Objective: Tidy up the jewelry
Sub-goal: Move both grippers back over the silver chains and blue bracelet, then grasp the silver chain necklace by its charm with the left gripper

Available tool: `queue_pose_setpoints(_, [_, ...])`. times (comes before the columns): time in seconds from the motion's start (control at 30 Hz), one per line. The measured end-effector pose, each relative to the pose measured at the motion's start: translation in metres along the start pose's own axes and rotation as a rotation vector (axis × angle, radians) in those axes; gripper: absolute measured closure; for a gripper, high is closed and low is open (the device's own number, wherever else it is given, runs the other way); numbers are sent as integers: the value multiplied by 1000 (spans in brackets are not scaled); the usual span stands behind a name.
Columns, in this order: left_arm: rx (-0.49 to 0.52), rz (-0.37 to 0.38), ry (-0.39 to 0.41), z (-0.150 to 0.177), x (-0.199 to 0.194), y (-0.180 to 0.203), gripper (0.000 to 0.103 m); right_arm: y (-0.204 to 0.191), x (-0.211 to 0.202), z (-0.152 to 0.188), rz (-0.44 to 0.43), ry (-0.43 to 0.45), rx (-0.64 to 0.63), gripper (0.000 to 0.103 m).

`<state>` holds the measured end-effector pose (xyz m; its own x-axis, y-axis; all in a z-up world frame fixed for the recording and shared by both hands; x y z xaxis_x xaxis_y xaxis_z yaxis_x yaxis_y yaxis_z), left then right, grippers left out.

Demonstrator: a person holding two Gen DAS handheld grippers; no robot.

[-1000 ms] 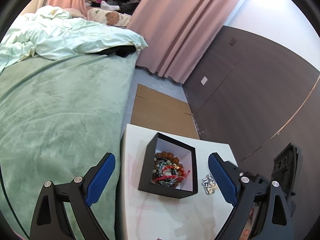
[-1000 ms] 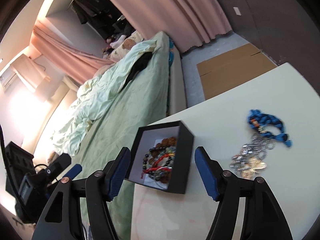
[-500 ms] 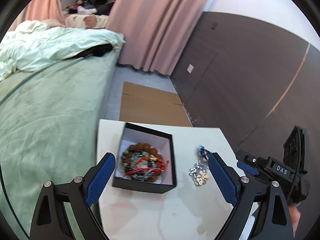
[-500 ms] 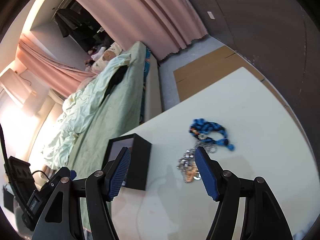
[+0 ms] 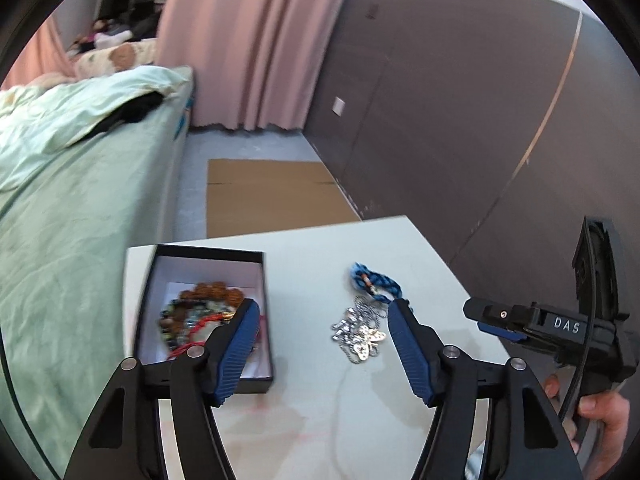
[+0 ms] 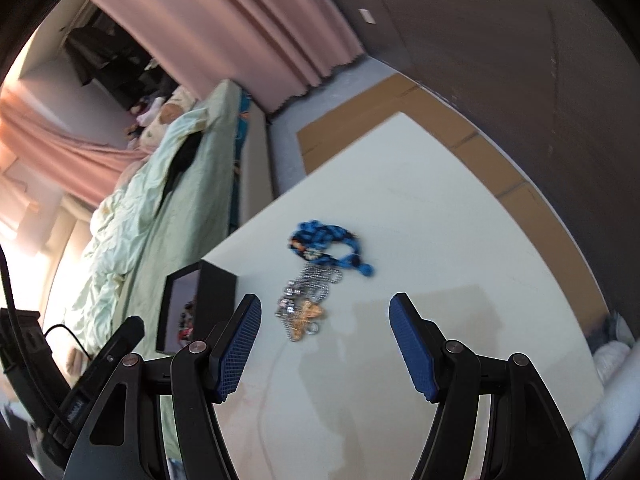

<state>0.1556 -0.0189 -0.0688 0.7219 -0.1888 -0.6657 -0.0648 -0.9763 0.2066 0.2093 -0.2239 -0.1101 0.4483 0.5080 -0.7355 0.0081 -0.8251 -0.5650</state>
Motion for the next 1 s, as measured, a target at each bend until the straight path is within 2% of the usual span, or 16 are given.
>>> queue_pose_setpoints(0.17, [60, 6, -51, 1, 24, 17, 51, 20, -2, -7, 15, -7, 73, 36])
queue_pose_setpoints(0.43, [155, -21, -128, 6, 64, 40, 52, 26, -5, -19, 35, 16, 90, 36])
queue_pose_setpoints(0.5, [191, -58, -158, 9, 76, 44, 52, 26, -5, -23, 33, 14, 89, 36])
queue_pose_setpoints(0.57, [212, -63, -179, 12, 86, 47, 52, 26, -4, -25, 32, 14, 87, 36])
queue_pose_setpoints(0.67, [222, -70, -199, 15, 97, 46, 53, 27, -3, -27, 36, 13, 92, 36])
queue_pose_setpoints(0.8, [217, -78, -232, 16, 112, 43, 58, 27, 1, -32, 31, 8, 96, 36])
queue_pose_setpoints(1.0, [219, -88, -271, 18, 133, 41, 59, 23, 8, -37, 30, -9, 82, 36])
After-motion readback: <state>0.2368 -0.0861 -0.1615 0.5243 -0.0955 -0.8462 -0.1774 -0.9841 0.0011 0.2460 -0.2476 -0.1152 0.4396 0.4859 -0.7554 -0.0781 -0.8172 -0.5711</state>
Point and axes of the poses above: each gripper's, at about its wrist camera, not at the fingertips, and x roughly the way its jaws point, y to its right, z to its underside, the point moved 3 cm from there along x, roughly the way its jaws point, and after that the axes turned 5 degrees about x, right-handed, at the moved point
